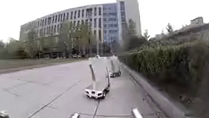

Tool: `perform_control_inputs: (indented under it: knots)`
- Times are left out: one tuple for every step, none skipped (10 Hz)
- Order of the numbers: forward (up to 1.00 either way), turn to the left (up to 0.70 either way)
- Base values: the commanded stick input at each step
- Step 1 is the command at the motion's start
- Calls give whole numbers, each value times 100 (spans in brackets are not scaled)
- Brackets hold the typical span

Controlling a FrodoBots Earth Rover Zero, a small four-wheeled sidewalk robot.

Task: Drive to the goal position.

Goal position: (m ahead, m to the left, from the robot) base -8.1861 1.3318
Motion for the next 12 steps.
perform_control_inputs:
  knots:
    - [0,0]
    - [0,0]
    - [0,28]
    - [45,37]
    - [61,44]
    - [47,52]
    - [27,49]
    - [0,0]
    - [0,0]
    - [0,0]
    - [0,0]
    - [0,0]
